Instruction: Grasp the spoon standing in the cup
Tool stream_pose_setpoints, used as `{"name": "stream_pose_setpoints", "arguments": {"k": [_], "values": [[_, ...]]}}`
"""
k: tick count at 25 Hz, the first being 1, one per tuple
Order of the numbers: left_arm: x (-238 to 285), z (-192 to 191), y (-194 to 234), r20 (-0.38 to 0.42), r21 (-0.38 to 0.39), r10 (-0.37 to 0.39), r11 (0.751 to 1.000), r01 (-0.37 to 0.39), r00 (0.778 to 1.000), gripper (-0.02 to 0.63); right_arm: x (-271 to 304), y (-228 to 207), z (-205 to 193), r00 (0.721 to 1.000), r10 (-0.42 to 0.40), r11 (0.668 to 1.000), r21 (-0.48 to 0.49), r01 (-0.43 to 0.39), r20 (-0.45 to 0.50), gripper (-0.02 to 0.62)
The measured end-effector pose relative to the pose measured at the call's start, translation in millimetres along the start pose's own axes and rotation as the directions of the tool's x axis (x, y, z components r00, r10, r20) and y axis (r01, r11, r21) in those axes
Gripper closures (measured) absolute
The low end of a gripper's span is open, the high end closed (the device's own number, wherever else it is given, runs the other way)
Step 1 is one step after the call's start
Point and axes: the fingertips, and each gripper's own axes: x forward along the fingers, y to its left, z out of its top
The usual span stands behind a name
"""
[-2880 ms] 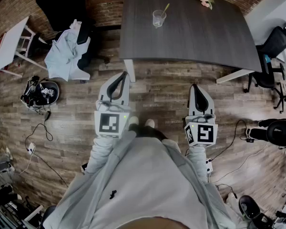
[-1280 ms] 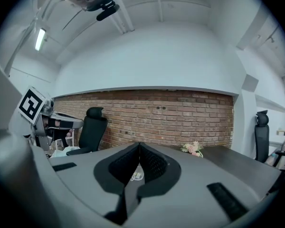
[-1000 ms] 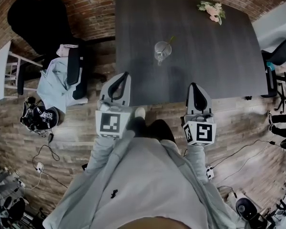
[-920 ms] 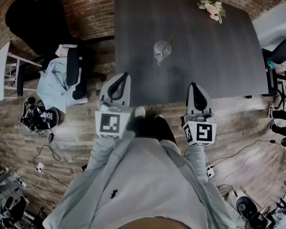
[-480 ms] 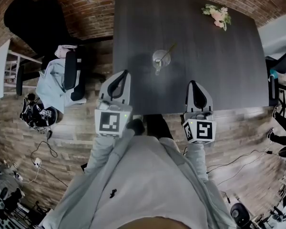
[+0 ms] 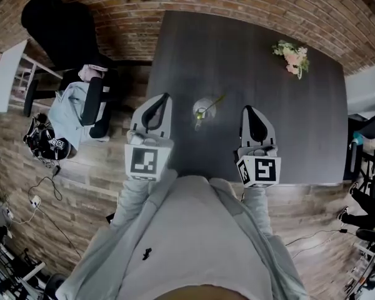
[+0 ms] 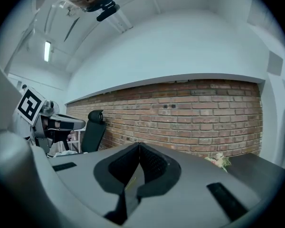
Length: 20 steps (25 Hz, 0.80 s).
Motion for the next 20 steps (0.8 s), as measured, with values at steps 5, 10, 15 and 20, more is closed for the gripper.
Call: {"name": "stream_pose_setpoints", "arguments": {"k": [5,10,15,20], "values": [[12.0,-1.9,0.0,-0.023,-0.015,0.035,0.999,-0.035,0.999,0.588,19.9,-9.4,0.5,0.998,0.055,0.998,0.0,-0.055,-0.003,0.578],[15.4,-8.0,6.7,-0.048,-0.042,0.049,0.998,-0.051,0.998,0.588,30.2,-5.9,-6.0,0.997,0.073,0.997,0.013,-0.073,-0.029,0.578],[20.8,-7.6,10.6,-0.049,-0.061,0.041,0.997,-0.044,0.998,0.588,32.6,-0.9,-8.1,0.997,0.07,0.997,0.021,-0.069,-0.04,0.578],[27.1,-6.7,9.6,-0.044,-0.061,0.024,0.998,-0.027,0.999,0.588,35.6,-1.5,-11.1,0.996,0.065,0.998,0.025,-0.064,-0.054,0.578]]}}
